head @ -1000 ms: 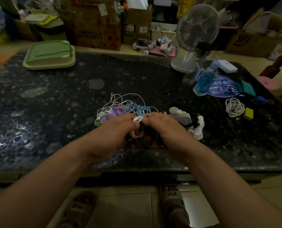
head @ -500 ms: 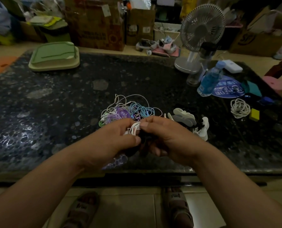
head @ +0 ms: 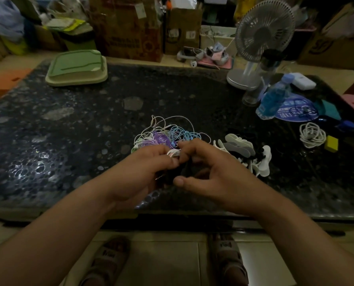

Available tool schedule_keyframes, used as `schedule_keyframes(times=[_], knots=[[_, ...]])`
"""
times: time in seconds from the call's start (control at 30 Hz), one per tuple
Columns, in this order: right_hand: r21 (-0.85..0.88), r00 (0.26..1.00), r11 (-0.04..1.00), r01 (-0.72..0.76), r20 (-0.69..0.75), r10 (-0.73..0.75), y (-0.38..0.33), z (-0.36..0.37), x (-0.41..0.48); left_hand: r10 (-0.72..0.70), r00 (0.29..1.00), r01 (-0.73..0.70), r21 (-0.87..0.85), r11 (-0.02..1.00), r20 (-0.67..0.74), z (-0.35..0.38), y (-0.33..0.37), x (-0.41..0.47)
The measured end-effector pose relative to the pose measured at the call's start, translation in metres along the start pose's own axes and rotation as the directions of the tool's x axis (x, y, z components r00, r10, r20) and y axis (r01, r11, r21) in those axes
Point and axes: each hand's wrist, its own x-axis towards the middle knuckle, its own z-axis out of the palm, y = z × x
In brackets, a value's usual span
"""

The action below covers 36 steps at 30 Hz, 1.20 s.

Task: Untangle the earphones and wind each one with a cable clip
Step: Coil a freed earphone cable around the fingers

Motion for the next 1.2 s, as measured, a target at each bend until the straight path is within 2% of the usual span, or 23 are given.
schedule_keyframes(times=[0.07,0.2,0.37,0.47,0.67,0.83,0.93,1.2], knots=[[0.058,1.000,0.998,-0.015,0.012,0.014,0.000,-0.002,-0.001,-0.007,0.999,0.008,-0.032,0.999,0.031,0.000,0.002,-0.001],[0.079,0.998,0.997,-0.010,-0.065,0.015,-0.002,-0.003,0.003,0.022,0.997,-0.013,-0.127,0.992,0.068,0.003,0.007,-0.007],[0.146,0.997,0.989,-0.036,-0.059,0.045,-0.003,-0.001,0.007,0.030,0.997,-0.021,-0.112,0.993,0.075,0.007,0.009,-0.010],[0.251,0.998,0.967,-0.041,-0.036,0.051,-0.001,-0.002,0.008,0.027,0.998,-0.018,-0.128,0.992,0.064,0.009,0.010,-0.011],[0.210,1.000,0.978,0.015,0.024,-0.020,-0.004,-0.004,0.006,0.026,0.998,-0.017,-0.134,0.991,0.065,0.010,0.011,-0.014],[0.123,0.996,0.992,0.007,0.086,-0.018,-0.003,-0.005,0.007,0.035,0.995,-0.023,-0.125,0.992,0.096,0.010,0.016,-0.019],[0.138,0.990,0.990,-0.010,0.140,-0.010,-0.002,-0.004,0.005,0.017,0.992,-0.003,-0.111,0.994,0.128,0.007,0.017,-0.020],[0.134,0.990,0.991,-0.018,0.139,-0.001,0.000,-0.006,0.006,0.006,0.984,0.015,-0.119,0.993,0.175,0.004,0.017,-0.018]])
